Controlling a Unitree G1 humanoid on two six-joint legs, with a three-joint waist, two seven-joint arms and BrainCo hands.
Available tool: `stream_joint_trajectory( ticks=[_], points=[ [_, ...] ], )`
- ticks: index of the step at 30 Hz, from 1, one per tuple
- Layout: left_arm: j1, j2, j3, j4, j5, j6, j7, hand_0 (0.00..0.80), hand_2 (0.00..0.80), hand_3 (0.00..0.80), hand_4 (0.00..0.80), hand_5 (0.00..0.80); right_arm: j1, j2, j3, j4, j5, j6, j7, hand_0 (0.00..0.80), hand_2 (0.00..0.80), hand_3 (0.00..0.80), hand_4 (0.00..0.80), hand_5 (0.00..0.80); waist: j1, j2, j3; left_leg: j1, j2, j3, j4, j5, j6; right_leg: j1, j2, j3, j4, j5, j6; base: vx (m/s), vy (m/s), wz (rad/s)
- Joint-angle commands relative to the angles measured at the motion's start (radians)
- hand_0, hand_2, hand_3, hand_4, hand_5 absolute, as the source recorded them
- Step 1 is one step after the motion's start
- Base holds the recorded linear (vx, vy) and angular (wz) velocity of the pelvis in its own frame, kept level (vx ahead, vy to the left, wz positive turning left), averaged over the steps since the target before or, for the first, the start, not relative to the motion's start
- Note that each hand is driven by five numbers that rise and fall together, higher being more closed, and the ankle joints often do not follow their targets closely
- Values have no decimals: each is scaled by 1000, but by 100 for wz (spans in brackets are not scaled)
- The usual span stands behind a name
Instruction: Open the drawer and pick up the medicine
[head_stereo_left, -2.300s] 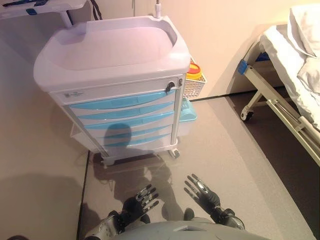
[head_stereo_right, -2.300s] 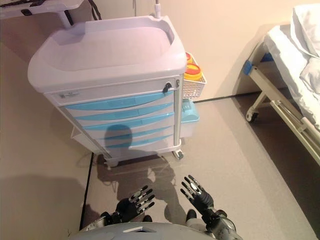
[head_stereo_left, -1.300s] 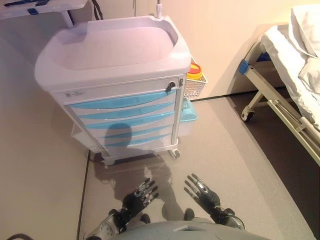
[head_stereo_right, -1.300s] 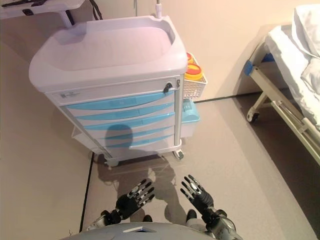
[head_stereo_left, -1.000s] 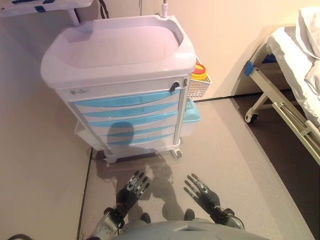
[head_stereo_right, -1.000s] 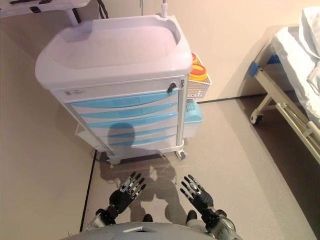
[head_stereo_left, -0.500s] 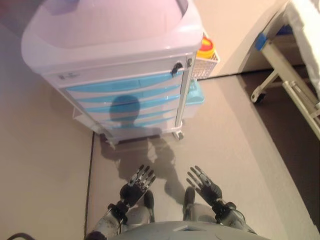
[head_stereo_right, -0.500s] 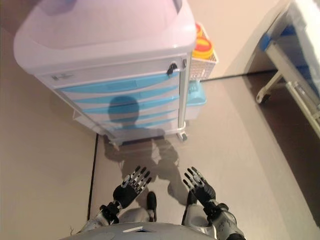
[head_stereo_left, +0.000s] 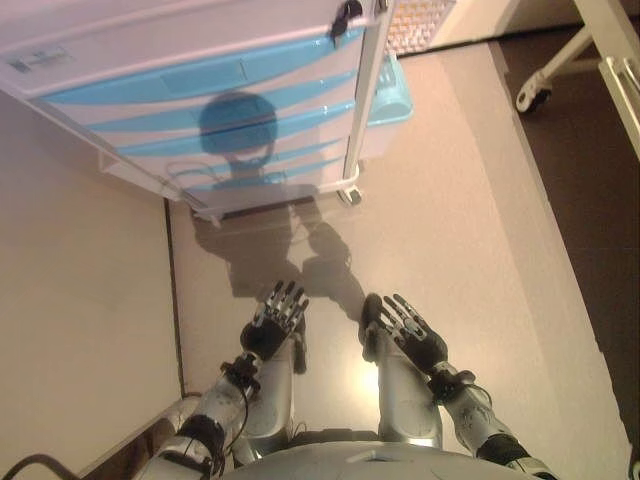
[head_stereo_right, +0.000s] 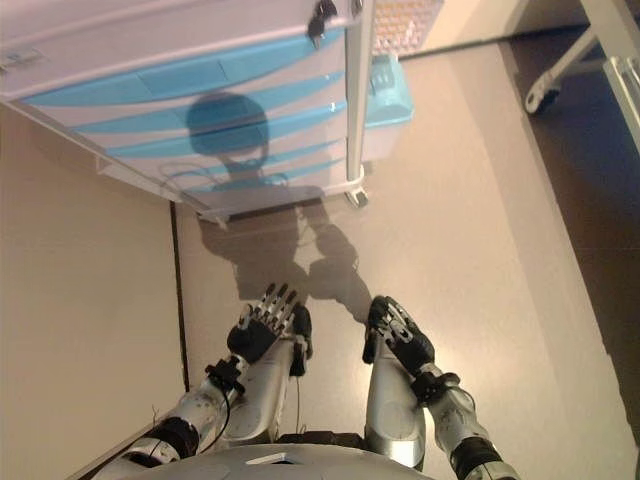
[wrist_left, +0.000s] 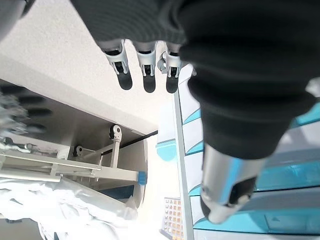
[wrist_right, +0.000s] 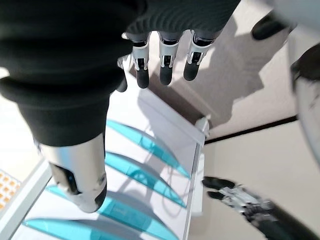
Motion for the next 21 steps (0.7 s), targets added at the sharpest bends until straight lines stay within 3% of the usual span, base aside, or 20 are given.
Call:
stream_joint_trajectory(
  ticks=[1, 3, 14, 21],
  points=[
    [4, -56, 39, -57, -111, 9, -71, 0, 0, 0, 0, 0, 64, 15, 62, -82, -8, -1, 58, 0, 0, 0, 0, 0, -23, -1, -21, -60, -31, -11, -8, -9, 25, -30, 26, 33, 169, -127, 21, 18, 82, -23],
    [-25, -68, 61, -56, -157, 25, -94, 0, 0, 0, 0, 0, 64, 15, 63, -85, -21, 2, 68, 0, 0, 0, 0, 0, -33, -10, -13, -64, -34, -8, 18, -43, 24, -39, 28, 51, 191, -151, 31, 108, 81, -20],
    [-236, -75, 162, -54, -310, -5, -132, 0, 0, 0, 0, 0, 33, 3, 79, -80, -14, 21, 89, 0, 0, 0, 0, 0, -78, -46, 5, -143, -12, 31, 93, -77, 42, -124, 42, 102, 205, -113, 54, 23, 58, -7],
    [-416, 33, 253, -15, -423, 41, -120, 0, 0, 0, 0, 0, 28, -12, 103, -80, -16, 31, 123, 0, 0, 0, 0, 0, -107, -72, 5, -181, 14, 56, 116, -96, 44, -161, 54, 126, 197, -99, 61, 4, 27, -9]
  ],
)
